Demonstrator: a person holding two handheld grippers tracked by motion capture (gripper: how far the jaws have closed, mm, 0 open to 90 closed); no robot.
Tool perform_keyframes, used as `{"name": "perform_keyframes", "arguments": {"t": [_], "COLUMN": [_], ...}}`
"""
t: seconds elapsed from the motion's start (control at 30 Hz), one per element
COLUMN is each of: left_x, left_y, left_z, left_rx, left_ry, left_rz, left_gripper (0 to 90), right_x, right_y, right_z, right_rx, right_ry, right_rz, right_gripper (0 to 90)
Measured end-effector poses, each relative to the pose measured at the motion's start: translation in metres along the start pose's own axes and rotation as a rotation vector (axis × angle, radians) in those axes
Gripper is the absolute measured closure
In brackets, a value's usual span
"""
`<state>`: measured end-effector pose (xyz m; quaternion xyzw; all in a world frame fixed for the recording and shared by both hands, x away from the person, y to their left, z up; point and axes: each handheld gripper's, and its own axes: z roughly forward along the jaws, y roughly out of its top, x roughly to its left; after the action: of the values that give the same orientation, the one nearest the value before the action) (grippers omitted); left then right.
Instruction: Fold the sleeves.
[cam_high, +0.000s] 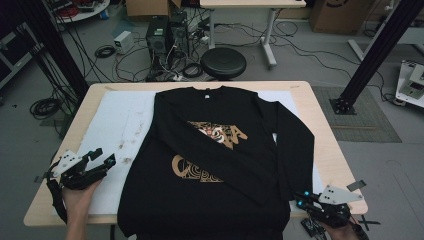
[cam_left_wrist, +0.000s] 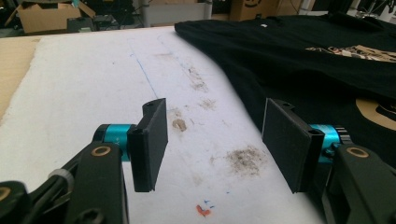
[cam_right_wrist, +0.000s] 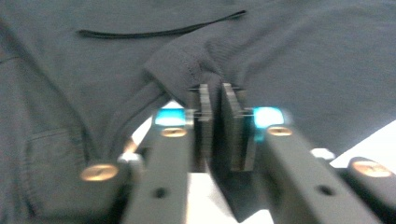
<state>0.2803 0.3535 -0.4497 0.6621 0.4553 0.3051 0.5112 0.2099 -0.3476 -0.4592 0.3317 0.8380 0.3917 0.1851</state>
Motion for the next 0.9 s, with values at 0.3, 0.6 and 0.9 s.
{"name": "perform_keyframes", "arguments": {"t": [0.3, 0.6, 0.9], "left_x": [-0.001, 0.0, 0.001], "left_y": [0.0, 0.0, 0.0], "left_z": [-0.001, -0.001, 0.0], "left_rx": [-0.004, -0.004, 0.003], "left_ry": [-0.002, -0.005, -0.005], "left_rz": [0.011, -0.001, -0.004], "left_gripper": [40.7, 40.7, 40.6], "right_x": [-0.008, -0.007, -0.013], "right_y": [0.016, 0.049, 0.086], "right_z": [-0.012, -0.017, -0.017], "right_rx": [-0.113, -0.203, -0.219], "right_ry": [0.021, 0.002, -0.039], "right_rz": [0.072, 0.12, 0.133], "right_gripper": [87.7, 87.7, 87.7]}}
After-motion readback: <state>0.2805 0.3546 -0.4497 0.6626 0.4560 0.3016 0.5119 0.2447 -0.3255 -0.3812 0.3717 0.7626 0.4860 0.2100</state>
